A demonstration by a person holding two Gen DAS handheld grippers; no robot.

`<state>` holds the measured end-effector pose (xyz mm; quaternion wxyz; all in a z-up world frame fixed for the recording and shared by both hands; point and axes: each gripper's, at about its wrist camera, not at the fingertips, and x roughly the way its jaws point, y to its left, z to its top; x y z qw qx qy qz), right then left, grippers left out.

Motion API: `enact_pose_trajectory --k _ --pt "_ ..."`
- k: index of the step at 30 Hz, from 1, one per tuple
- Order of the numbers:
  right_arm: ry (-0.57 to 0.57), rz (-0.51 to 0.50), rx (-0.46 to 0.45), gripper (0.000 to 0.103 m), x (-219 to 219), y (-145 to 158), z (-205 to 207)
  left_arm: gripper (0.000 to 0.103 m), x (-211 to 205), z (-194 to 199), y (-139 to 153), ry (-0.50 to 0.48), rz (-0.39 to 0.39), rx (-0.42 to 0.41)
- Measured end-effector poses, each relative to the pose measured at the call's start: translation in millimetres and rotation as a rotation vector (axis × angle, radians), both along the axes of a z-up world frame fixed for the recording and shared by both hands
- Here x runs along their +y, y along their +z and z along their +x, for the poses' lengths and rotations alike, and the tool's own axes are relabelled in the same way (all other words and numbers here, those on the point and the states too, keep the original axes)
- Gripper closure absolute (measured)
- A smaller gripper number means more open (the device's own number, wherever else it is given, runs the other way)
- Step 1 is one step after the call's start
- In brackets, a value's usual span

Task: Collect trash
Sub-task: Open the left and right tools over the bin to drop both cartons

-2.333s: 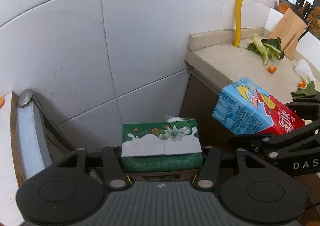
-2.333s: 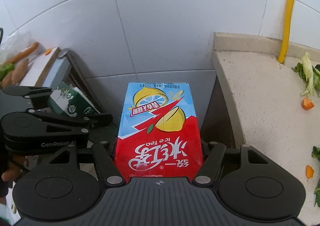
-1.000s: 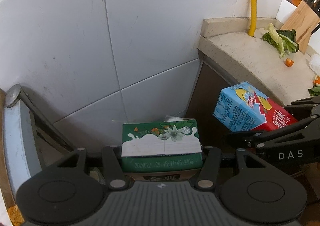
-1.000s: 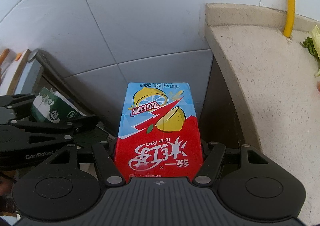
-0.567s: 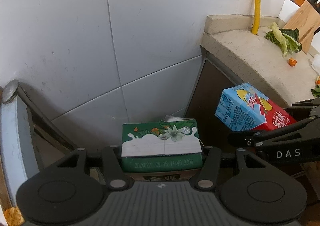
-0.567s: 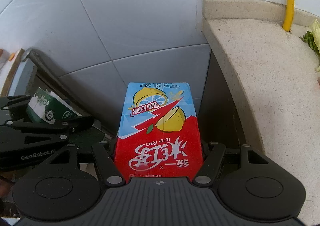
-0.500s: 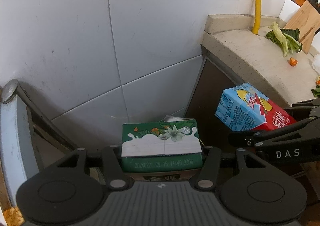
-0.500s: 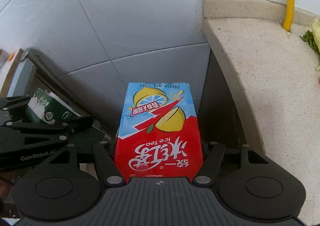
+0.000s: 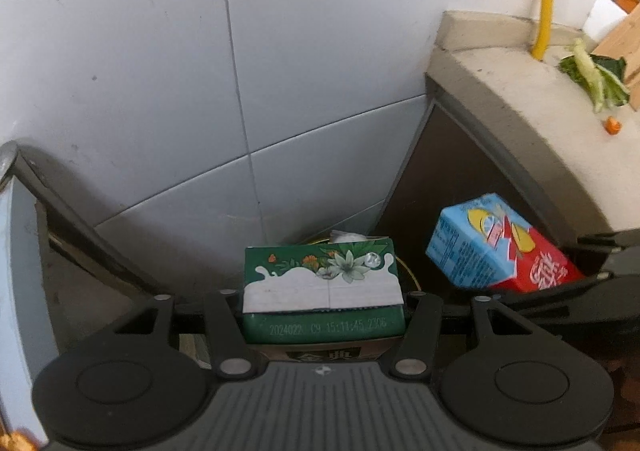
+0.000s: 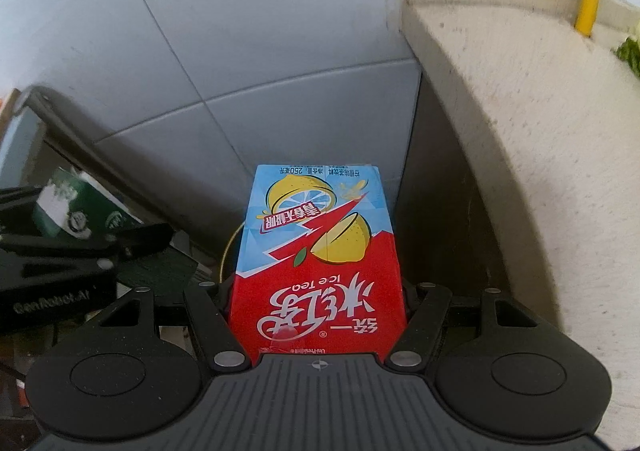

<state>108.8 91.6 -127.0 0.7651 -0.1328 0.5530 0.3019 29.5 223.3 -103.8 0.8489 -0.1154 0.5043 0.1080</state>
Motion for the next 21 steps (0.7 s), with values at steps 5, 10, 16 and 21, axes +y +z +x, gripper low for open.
enact_pose_trajectory --k 5,10,16,21 --pt "0.005 -0.018 0.029 0.031 8.3 -18.5 3.3 0.056 -2.2 7.2 -10.5 -0.005 -0.006 0.047" --pt "0.01 -0.032 0.062 0.03 16.6 -36.2 11.7 0.056 -5.4 12.1 -13.5 -0.007 0.028 0.06" --pt "0.005 -0.034 0.072 0.025 20.9 -45.6 14.6 0.055 -5.1 12.7 -14.1 -0.013 0.046 0.068" --pt "0.011 -0.04 0.068 0.024 20.0 -46.2 14.2 0.052 -5.8 12.5 -11.4 -0.023 0.049 0.055"
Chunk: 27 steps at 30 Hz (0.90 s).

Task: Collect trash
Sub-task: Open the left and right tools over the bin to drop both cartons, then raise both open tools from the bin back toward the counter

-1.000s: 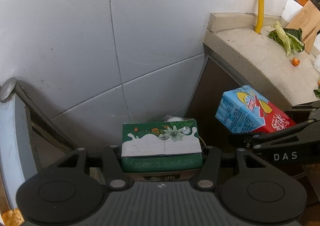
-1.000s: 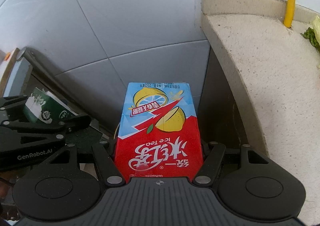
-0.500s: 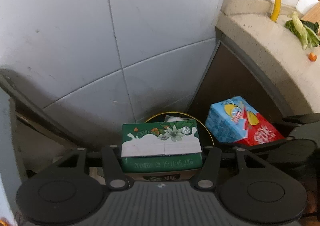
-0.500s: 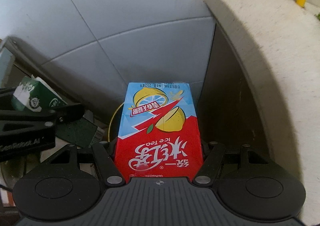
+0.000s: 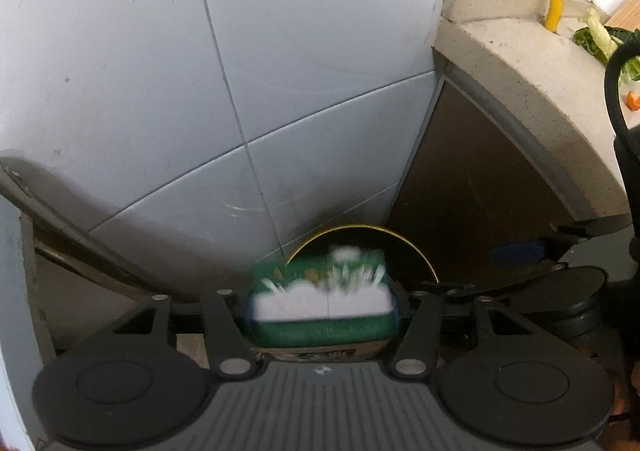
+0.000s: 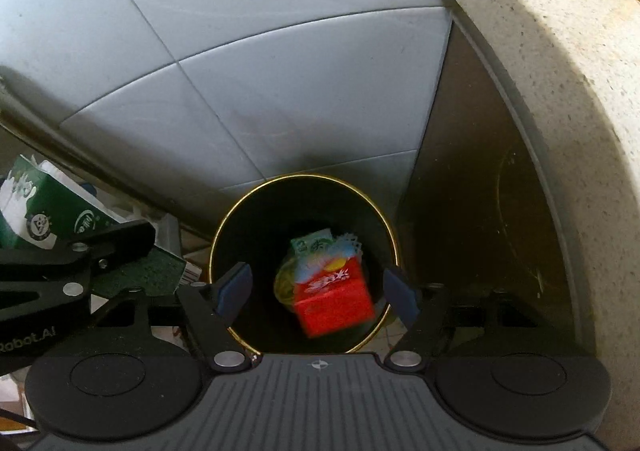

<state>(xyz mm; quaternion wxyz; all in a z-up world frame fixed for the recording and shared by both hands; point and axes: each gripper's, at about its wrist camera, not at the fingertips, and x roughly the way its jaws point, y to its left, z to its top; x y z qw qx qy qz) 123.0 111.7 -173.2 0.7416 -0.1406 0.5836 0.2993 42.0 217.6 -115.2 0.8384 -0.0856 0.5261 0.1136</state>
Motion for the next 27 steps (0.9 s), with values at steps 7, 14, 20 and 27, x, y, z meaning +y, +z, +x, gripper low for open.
enact_pose_trajectory --k 7,14,20,27 --pt "-0.01 0.002 -0.019 0.023 -2.6 6.4 1.2 0.046 -1.1 0.0 4.5 -0.005 -0.005 -0.021" --pt "-0.031 0.007 -0.045 0.023 -12.7 18.2 -5.1 0.044 -3.1 -1.8 8.6 -0.011 -0.002 -0.046" --pt "-0.048 0.005 -0.064 0.022 -17.2 25.7 -7.6 0.044 -3.9 -3.3 10.0 -0.017 0.008 -0.057" --pt "-0.073 0.005 -0.089 0.021 -24.3 36.1 -9.7 0.044 -4.9 -4.3 9.5 -0.025 0.019 -0.061"
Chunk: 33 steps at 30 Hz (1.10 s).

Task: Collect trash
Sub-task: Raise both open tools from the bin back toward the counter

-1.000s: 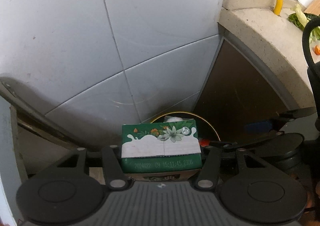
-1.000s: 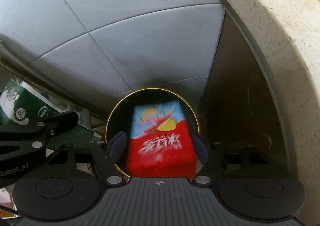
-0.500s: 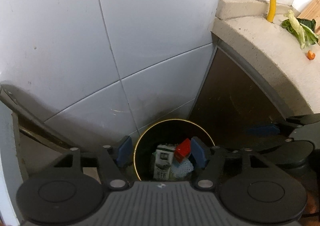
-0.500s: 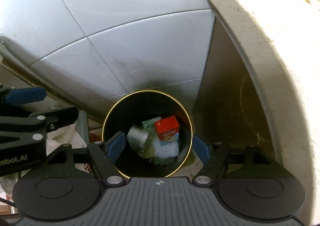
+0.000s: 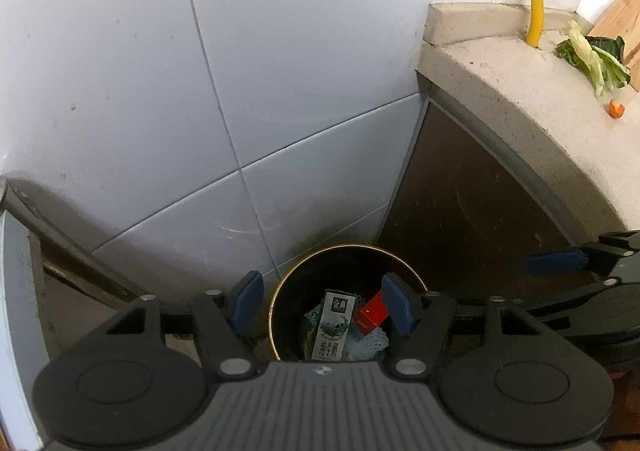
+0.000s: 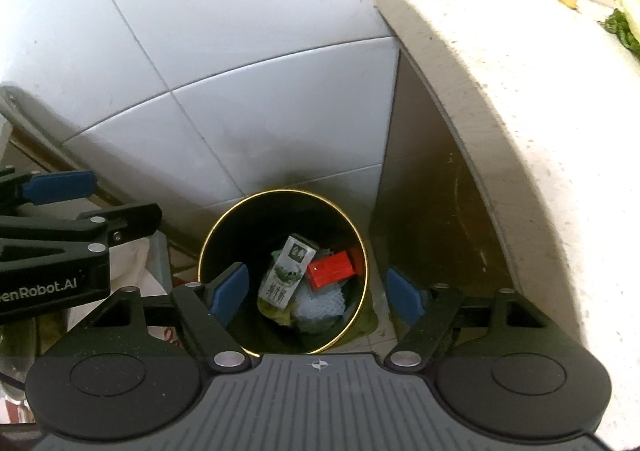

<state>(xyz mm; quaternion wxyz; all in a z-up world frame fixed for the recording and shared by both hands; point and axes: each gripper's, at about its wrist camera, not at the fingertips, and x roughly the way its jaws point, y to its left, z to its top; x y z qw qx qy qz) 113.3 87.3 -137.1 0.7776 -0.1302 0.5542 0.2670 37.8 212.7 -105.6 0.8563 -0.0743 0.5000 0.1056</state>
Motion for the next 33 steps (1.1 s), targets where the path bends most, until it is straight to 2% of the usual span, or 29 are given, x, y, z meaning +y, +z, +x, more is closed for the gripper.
enact_pose_trajectory --k 17,33 --pt "-0.052 0.0 -0.033 0.018 -21.6 21.6 -6.4 0.044 -5.3 2.1 -9.1 -0.04 0.04 0.044" --pt "-0.057 0.087 -0.057 0.017 -66.3 60.7 -23.4 0.044 -17.7 3.4 -20.7 -0.105 0.096 0.093"
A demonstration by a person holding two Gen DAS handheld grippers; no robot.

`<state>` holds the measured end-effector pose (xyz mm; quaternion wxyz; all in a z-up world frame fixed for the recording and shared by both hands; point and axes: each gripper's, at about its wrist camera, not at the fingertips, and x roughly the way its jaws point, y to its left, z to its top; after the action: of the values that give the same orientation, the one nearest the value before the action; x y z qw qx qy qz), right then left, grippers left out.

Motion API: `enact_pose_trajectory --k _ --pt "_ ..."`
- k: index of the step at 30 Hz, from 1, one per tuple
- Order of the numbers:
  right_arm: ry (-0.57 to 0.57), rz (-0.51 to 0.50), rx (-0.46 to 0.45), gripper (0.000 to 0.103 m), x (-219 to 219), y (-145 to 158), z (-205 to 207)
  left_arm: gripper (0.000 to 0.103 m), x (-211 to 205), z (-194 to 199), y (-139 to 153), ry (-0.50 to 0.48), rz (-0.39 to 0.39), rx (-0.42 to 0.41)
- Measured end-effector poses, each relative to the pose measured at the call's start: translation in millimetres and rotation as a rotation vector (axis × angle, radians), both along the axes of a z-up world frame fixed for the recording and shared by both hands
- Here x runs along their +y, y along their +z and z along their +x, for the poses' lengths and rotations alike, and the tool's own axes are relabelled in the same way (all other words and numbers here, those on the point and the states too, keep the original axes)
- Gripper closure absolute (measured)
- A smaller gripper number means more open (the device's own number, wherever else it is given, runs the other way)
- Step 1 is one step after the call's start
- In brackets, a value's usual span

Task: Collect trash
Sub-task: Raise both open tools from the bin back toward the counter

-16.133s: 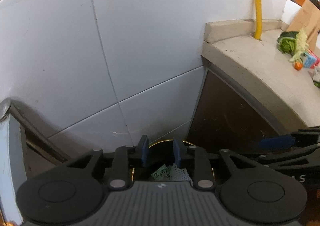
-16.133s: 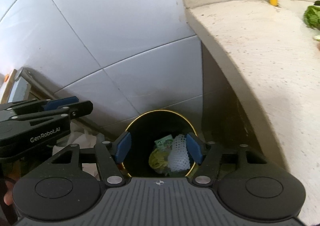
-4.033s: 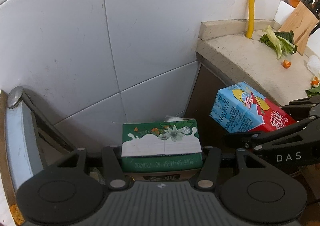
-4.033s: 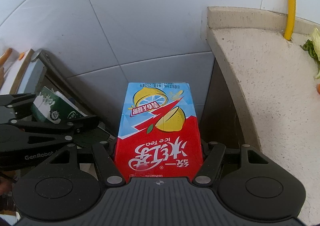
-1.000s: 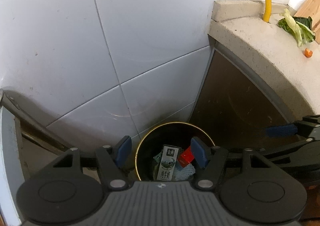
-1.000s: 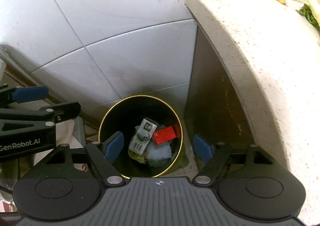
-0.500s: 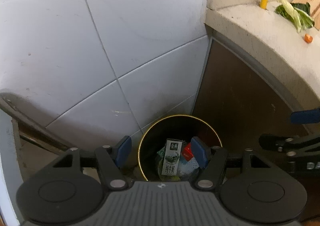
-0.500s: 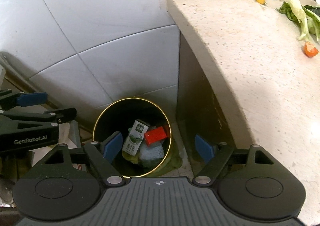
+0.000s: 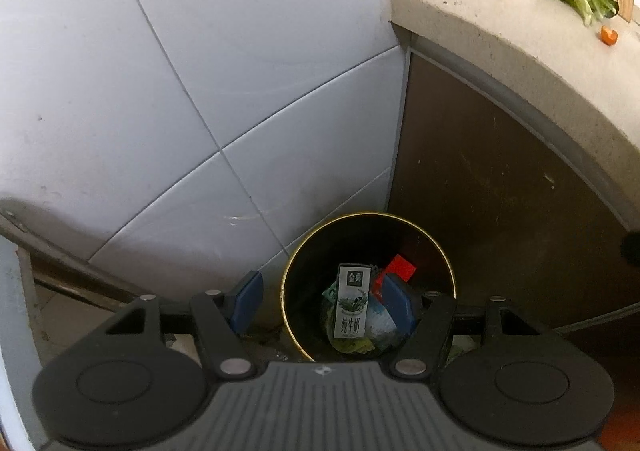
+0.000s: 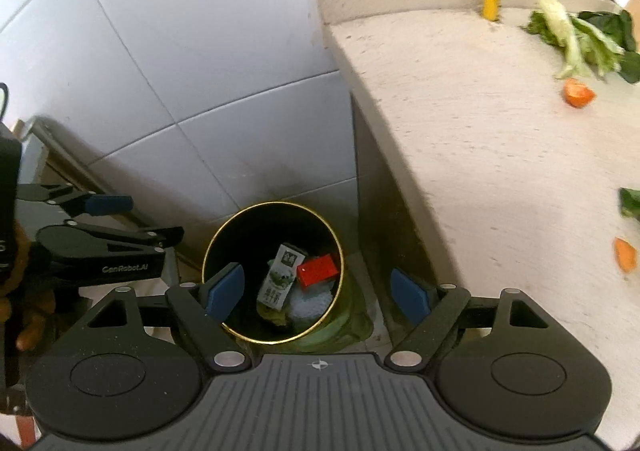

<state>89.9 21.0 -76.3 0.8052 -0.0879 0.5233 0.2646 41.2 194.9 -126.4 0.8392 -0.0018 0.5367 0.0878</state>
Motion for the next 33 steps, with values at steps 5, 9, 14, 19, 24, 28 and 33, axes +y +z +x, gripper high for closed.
enact_pose_trajectory --k 5,9,14,19,24,28,33 --pt "-0.025 0.024 -0.021 0.017 -21.9 16.3 -3.9 0.043 -1.1 1.1 -3.4 -0.004 0.013 0.017" --pt "-0.046 0.032 -0.044 0.017 -39.4 25.8 -6.6 0.043 -3.0 2.0 -7.9 -0.011 0.031 0.04" --pt "-0.08 0.04 -0.045 0.016 -61.5 29.0 -6.2 0.043 -3.0 1.4 -10.6 -0.019 0.032 0.051" --pt "-0.126 0.058 -0.053 0.016 -84.1 34.7 -7.9 0.043 -3.3 2.1 -11.5 -0.033 0.015 0.051" --pt "-0.146 0.066 -0.07 0.016 -101.3 42.5 -10.3 0.043 -6.4 0.8 -12.1 -0.052 -0.004 0.048" --pt "-0.165 0.079 -0.088 0.016 -112.3 47.9 -8.3 0.042 -8.9 1.3 -16.0 -0.06 0.001 0.068" --pt "-0.199 0.079 -0.092 0.016 -126.6 47.0 -2.4 0.042 -9.0 0.1 -11.3 -0.069 -0.018 0.036"
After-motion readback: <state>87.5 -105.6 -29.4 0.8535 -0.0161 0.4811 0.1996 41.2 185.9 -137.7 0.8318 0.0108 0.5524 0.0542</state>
